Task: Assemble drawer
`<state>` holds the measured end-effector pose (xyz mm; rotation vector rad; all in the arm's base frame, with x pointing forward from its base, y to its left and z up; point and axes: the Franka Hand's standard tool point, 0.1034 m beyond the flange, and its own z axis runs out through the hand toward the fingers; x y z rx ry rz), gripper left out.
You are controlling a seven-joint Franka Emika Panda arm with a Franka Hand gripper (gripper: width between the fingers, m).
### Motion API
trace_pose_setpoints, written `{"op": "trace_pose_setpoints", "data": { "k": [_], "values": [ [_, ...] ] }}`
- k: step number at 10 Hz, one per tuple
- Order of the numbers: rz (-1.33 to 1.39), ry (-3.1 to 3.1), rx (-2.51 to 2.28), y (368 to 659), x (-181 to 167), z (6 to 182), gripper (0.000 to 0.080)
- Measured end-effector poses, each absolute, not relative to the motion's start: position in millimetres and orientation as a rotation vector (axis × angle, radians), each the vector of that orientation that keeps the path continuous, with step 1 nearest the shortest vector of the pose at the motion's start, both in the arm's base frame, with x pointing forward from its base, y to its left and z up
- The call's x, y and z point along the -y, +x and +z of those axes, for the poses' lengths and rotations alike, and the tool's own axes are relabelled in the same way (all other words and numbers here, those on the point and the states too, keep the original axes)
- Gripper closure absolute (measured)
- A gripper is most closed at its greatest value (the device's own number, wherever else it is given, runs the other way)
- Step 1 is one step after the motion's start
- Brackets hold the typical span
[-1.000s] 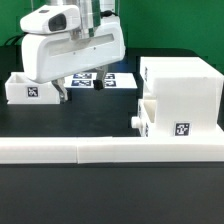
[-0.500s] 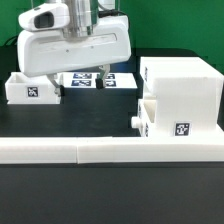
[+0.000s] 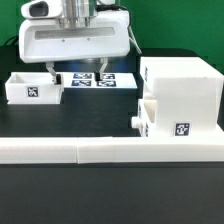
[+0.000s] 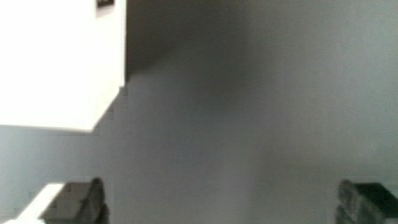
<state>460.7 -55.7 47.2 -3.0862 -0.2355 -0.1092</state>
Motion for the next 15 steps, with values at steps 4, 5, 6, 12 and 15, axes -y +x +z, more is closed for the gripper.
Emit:
{"op": "trace_pose_setpoints", "data": {
  "k": [4, 5, 6, 12, 15],
  "values": [
    [-0.112, -3.087, 0.241, 461.4, 56.5, 47.4, 0.015],
    [-0.108, -3.093, 0.231, 455.9, 59.9, 49.9, 0.015],
    [-0.106, -3.1, 0.229, 446.3, 65.2, 50.1, 0.015],
    [-0.101, -3.123, 0.245, 399.1, 86.5, 28.5, 0.015],
    [-0.117, -3.132, 0.229, 390.0, 89.2, 8.2, 0.015]
  ]
}}
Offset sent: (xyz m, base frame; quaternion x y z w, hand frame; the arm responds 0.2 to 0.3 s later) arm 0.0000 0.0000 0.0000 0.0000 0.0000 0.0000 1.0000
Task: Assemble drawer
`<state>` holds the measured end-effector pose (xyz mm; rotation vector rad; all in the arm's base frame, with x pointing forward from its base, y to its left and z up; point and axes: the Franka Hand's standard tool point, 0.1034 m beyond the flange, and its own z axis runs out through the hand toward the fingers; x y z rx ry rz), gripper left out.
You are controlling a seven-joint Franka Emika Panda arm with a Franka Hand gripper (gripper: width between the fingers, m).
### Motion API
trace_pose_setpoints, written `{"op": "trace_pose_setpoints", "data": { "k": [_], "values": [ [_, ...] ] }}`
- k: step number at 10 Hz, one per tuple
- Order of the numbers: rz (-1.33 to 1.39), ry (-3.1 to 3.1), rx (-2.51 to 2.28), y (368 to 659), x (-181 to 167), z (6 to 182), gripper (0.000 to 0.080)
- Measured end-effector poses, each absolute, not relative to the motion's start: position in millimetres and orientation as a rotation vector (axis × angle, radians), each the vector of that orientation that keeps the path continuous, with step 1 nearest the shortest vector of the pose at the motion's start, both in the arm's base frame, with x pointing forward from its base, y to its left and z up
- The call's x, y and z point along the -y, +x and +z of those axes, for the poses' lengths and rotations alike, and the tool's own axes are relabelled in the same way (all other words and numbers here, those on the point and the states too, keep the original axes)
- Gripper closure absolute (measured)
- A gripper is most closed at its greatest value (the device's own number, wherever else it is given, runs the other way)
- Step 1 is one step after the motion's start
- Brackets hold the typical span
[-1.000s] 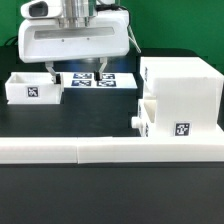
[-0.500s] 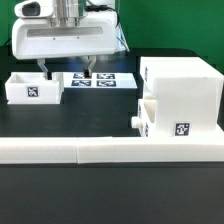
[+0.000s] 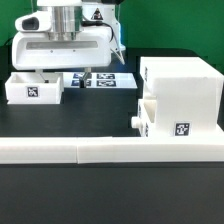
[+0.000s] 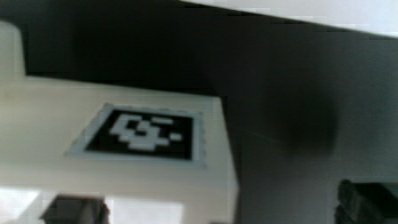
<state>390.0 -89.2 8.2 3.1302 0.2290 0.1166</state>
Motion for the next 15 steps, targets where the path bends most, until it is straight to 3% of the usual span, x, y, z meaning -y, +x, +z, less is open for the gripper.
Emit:
{"op": "trace_pose_setpoints", "data": {
  "k": [4, 5, 6, 7, 8, 9, 10, 15],
  "values": [
    [0.125, 3.125, -0.237, 387.7, 90.9, 4.5, 0.015],
    [0.142, 3.119, -0.236, 387.7, 91.2, 4.7, 0.0301],
    [0.14, 3.12, -0.238, 387.5, 91.1, 4.6, 0.0301],
    [0.14, 3.12, -0.239, 387.5, 91.1, 4.6, 0.0468],
    [0.14, 3.119, -0.24, 387.5, 91.1, 4.6, 0.0468],
    [0.14, 3.119, -0.24, 387.5, 91.1, 4.6, 0.0643],
    [0.141, 3.119, -0.241, 387.7, 91.1, 4.7, 0.0758],
    [0.141, 3.119, -0.242, 387.7, 91.0, 4.7, 0.0758]
  ]
}}
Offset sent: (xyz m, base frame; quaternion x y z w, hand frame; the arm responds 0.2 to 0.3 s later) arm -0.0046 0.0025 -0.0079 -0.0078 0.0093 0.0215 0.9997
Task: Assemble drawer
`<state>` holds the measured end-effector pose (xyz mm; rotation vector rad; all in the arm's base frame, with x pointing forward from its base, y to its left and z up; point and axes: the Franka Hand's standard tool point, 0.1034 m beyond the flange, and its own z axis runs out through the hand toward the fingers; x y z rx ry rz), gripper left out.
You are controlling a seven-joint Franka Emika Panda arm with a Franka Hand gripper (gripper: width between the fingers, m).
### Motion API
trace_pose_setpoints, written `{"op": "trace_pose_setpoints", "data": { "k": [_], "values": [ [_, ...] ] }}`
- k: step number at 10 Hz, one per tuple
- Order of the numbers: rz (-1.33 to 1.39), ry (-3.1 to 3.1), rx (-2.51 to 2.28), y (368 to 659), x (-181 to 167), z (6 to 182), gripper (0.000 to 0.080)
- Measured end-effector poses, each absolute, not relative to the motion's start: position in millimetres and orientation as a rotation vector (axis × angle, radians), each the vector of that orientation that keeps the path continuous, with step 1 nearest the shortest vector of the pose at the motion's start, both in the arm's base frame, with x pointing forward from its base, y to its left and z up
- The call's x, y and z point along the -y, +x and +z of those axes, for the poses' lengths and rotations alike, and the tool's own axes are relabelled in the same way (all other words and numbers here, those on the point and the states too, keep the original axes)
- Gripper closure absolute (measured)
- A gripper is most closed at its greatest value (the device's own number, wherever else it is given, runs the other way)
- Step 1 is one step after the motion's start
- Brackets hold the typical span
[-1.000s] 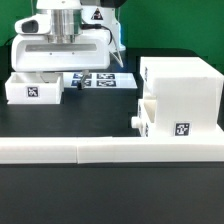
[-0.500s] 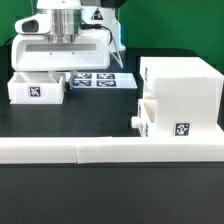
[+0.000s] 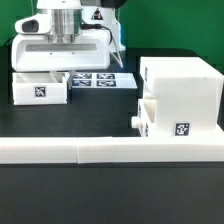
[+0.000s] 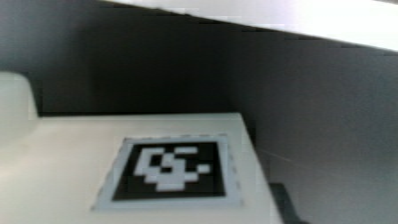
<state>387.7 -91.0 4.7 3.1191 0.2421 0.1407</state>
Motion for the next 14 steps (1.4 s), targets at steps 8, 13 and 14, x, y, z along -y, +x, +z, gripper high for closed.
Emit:
{"op": "trace_pose_setpoints", "data": {
  "k": [8, 13, 14],
  "values": [
    [0.097, 3.131, -0.488, 472.0, 52.2, 49.8, 0.0757],
    [0.079, 3.029, -0.922, 472.8, 53.1, 47.6, 0.0757],
    [0.081, 2.997, -1.025, 483.0, 49.8, 51.9, 0.0757]
  ]
}}
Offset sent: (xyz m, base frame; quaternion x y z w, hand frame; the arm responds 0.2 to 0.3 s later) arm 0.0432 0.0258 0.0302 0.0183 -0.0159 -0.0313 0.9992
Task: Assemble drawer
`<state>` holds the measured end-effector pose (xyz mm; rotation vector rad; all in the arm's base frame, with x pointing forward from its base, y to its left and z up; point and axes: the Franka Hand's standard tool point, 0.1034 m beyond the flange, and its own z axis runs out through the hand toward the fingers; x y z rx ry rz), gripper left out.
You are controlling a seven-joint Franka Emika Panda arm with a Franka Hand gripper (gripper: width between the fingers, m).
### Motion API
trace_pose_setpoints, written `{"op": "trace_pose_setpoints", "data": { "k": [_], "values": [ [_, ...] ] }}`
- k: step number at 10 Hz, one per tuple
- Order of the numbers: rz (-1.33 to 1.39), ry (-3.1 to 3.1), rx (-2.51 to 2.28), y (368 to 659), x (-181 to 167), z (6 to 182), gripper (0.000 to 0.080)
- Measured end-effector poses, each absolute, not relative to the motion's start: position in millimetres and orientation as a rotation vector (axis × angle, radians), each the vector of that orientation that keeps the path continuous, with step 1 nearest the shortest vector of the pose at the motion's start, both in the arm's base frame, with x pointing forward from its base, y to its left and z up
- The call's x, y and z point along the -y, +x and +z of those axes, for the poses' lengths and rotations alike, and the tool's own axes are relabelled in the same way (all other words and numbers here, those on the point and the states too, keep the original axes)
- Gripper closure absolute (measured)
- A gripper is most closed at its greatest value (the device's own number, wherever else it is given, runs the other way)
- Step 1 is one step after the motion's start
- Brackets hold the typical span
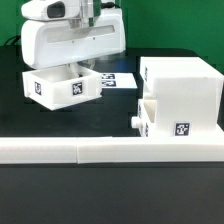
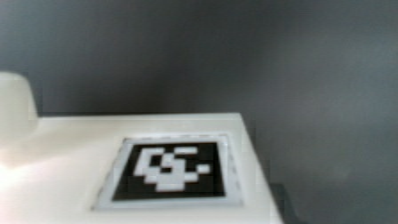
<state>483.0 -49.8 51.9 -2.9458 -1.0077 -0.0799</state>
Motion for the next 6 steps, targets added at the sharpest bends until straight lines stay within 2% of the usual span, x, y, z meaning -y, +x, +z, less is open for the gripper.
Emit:
{"op": "trace_pose_setpoints", "data": {
  "k": [3, 6],
  "values": [
    [-0.072, -2.829, 1.284, 510.3, 46.0, 60.0, 0.0757],
    [-0.074, -2.685, 1.575, 511.0, 48.6, 59.1, 0.0757]
  ]
}}
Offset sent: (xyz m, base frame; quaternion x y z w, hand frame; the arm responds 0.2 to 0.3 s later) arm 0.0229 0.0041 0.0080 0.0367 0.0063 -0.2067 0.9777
